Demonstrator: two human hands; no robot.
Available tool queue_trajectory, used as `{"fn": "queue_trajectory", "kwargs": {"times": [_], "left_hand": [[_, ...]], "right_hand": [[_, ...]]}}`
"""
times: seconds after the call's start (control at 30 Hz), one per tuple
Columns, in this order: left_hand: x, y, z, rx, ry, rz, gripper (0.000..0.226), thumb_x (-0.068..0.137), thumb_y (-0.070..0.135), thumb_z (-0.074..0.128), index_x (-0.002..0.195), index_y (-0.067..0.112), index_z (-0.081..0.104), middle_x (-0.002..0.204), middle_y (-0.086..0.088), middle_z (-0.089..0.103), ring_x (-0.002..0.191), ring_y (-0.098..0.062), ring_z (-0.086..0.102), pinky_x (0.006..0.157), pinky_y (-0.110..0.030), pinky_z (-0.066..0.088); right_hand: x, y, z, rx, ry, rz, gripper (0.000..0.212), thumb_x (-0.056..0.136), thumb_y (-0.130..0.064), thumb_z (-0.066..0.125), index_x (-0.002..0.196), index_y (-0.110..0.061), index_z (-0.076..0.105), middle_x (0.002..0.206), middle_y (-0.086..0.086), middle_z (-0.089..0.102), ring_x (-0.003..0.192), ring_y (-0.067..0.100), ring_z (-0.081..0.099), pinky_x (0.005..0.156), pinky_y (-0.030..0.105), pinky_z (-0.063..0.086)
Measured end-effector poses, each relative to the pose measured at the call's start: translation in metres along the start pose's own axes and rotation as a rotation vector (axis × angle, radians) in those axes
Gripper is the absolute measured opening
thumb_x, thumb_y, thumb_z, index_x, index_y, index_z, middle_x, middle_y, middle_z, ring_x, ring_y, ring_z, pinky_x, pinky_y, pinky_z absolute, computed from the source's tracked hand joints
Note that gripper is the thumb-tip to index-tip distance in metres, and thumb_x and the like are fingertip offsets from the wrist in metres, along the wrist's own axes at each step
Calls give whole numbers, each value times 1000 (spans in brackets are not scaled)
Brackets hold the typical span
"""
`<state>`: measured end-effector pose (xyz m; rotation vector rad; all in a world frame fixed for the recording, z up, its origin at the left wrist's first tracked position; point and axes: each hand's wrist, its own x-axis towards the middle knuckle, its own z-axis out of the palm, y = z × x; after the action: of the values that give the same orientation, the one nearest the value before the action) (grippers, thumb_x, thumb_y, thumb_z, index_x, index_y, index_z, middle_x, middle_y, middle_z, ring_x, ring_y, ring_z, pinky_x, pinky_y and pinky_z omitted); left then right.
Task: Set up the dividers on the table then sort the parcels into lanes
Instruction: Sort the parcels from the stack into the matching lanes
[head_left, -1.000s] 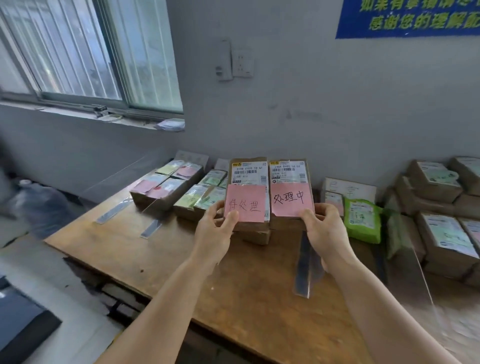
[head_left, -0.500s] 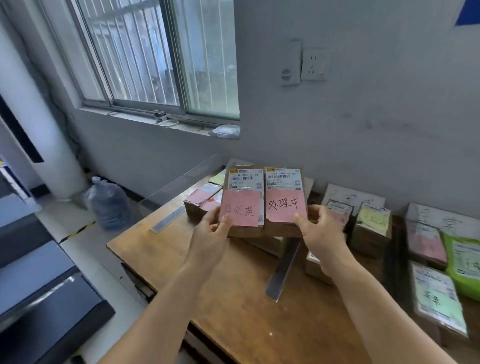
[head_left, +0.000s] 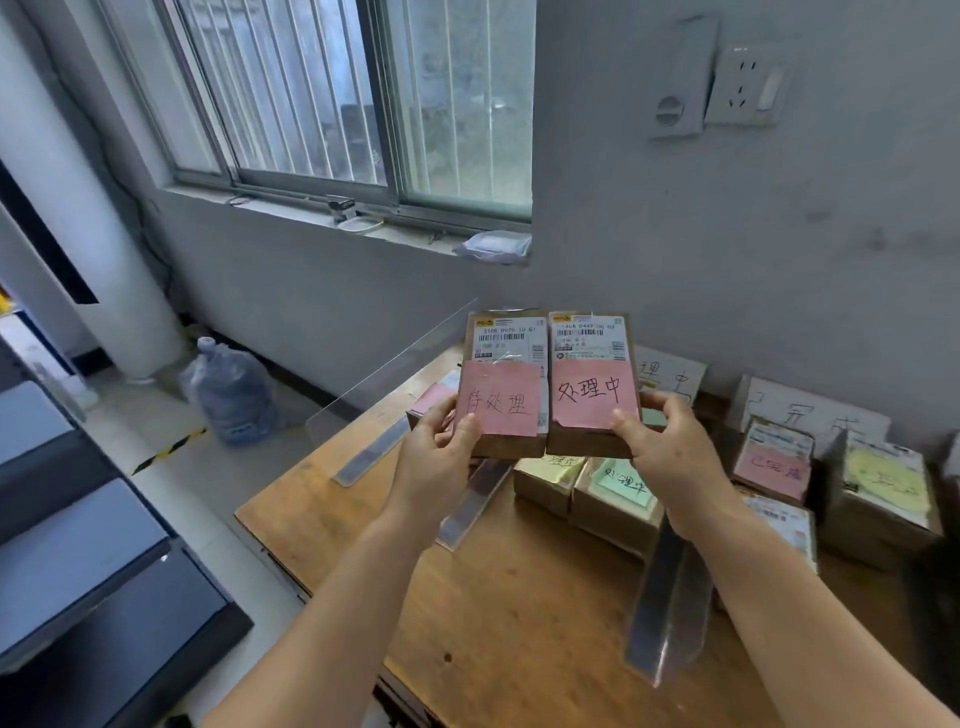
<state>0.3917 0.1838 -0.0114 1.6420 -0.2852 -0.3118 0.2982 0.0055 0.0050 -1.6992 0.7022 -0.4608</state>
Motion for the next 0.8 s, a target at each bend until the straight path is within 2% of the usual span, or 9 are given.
{"fn": "queue_trajectory", "kwargs": {"times": [0.1,0.2,0.23,0.33,0.43,0.5,0.57,0.7,0.8], "left_hand": [[20,-8,-24,-4,-44,-8,30,99,28,50,127,33,43,101,7,65,97,-8,62,79,-24,56],[41,-15,-52,0,-91,2,24,99,23,52,121,32,49,86,15,69,83,0,66,75,-21,55],[47,-18,-61,2,-107,0,24,99,22,52,121,31,50,86,15,69,84,1,66,75,-21,55],[59,-26,-87,-6,-154,-37,34,99,21,52,132,25,49,106,2,67,92,-8,63,80,-27,53],[65,-43,-109,0,-190,-87,33,100,20,50,132,27,46,103,-1,69,85,-9,61,71,-21,49],[66,-55,-120,14,-216,-131,36,100,21,50,135,26,43,110,-5,68,89,-6,63,68,-17,49],[68,-69,-130,36,-229,-161,38,99,23,51,136,24,43,113,-8,67,95,-9,62,73,-20,49],[70,-96,-145,81,-254,-243,40,98,29,53,137,27,44,112,-4,67,108,-17,61,97,-41,49],[69,-112,-152,110,-258,-285,36,98,28,53,133,30,44,107,2,66,107,-16,60,98,-41,48]], "right_hand": [[-1,1,29,23,54,33,39,98,-27,52,133,-19,38,107,-1,60,82,2,57,62,18,47],[-7,4,61,40,123,74,39,98,-26,52,134,-20,38,112,0,59,83,1,57,58,15,43],[-11,7,71,43,148,91,39,98,-26,52,134,-20,38,113,0,59,85,3,56,60,15,42],[-25,19,97,32,222,131,40,98,-27,53,134,-20,39,116,0,59,95,7,53,63,15,40],[-43,32,114,8,298,166,42,97,-25,55,135,-18,40,117,-1,57,105,11,49,78,22,40],[-54,42,121,-4,339,199,42,96,-23,56,135,-15,41,117,0,57,105,11,48,83,27,38],[-63,51,128,-23,357,243,43,96,-25,56,135,-17,41,123,3,58,105,13,50,84,29,41],[-79,64,139,-71,375,323,45,96,-27,56,136,-18,39,131,7,55,114,20,51,88,35,45],[-85,74,146,-110,370,380,48,96,-27,56,138,-17,37,136,8,51,122,25,48,91,37,43]]}}
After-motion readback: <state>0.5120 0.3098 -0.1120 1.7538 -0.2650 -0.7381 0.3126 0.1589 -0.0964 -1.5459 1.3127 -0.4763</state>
